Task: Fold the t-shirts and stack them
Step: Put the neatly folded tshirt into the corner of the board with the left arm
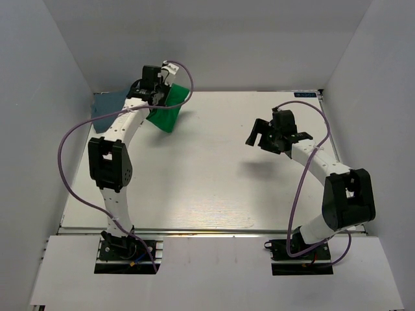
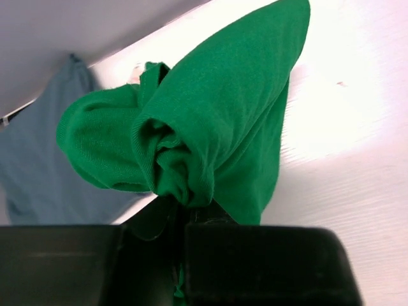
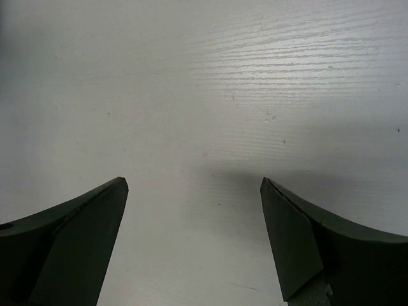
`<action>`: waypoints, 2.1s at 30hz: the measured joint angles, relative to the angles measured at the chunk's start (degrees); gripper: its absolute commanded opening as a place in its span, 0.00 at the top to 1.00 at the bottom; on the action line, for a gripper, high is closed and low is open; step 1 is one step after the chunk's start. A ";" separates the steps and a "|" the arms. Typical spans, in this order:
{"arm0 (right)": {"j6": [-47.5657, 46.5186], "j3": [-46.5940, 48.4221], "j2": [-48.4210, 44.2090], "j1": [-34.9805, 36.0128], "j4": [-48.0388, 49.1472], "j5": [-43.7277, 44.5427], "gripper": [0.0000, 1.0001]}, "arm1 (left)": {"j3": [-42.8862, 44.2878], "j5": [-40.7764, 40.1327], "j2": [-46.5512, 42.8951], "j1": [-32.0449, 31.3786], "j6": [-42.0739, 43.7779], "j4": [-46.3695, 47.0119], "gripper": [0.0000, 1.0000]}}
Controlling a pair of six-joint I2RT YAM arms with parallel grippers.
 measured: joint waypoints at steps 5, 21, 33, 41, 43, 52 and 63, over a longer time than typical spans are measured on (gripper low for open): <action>-0.02 0.42 0.04 0.00 -0.24 0.00 0.10 | 2.29 -0.20 0.74 3.34 2.56 -0.70 1.00; 0.02 2.01 1.99 0.00 -2.45 0.42 0.10 | 10.01 2.34 7.08 14.05 4.66 -1.18 1.00; 0.09 2.23 2.93 0.04 -2.89 0.44 0.10 | 12.09 5.49 10.71 21.68 1.36 1.42 1.00; 0.11 2.29 3.39 0.04 -2.91 0.44 0.10 | 15.39 9.46 15.87 25.40 -1.20 3.56 1.00; 0.11 2.32 3.39 0.04 -2.93 0.44 0.10 | 15.61 10.10 17.38 26.12 -1.73 4.17 1.00; 0.11 2.78 4.83 0.04 -2.93 0.42 0.10 | 17.79 10.16 23.34 29.05 -7.80 5.66 0.42; 0.24 3.98 6.14 0.07 -2.91 0.39 0.10 | 18.21 0.37 23.37 31.01 -17.22 6.82 0.00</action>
